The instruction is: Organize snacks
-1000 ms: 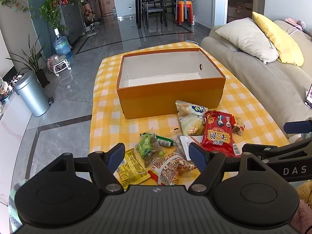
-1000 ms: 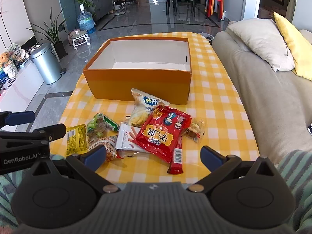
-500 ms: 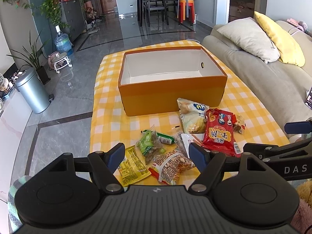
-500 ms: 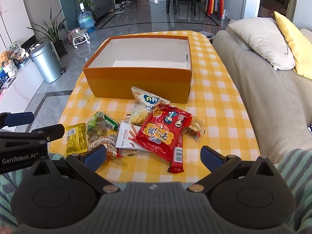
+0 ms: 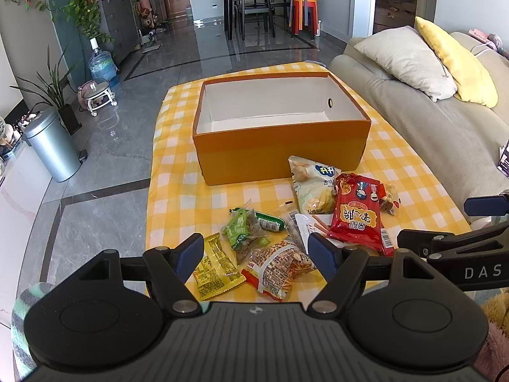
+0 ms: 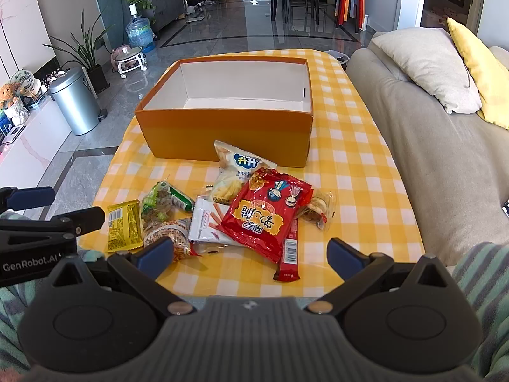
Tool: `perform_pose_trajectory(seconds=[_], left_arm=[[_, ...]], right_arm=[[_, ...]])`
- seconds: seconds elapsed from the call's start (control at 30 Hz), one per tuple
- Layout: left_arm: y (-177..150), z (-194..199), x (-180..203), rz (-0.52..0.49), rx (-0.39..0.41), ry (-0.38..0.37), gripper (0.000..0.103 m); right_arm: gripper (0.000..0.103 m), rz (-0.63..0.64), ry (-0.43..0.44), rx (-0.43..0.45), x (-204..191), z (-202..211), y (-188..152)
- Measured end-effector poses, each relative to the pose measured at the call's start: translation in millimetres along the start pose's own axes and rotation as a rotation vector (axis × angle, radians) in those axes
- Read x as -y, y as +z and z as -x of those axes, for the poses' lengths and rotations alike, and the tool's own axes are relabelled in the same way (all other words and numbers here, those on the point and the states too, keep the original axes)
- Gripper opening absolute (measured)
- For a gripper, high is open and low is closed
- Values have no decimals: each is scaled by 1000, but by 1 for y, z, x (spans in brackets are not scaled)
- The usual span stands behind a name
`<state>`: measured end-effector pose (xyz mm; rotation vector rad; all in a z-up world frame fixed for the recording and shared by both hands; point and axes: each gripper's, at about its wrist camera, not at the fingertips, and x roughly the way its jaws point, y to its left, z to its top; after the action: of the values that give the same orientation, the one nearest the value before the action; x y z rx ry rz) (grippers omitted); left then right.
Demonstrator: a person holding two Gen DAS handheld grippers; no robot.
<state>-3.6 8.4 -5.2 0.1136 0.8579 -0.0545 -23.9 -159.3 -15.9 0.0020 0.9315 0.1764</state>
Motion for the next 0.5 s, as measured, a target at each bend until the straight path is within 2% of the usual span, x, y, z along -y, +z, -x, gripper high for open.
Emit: perform_pose_trajectory(seconds=[0.5], left_arm=[[-1,0,0,1,-3,-3,87]], right_arm=[[99,1,0,-1,0,0,0]])
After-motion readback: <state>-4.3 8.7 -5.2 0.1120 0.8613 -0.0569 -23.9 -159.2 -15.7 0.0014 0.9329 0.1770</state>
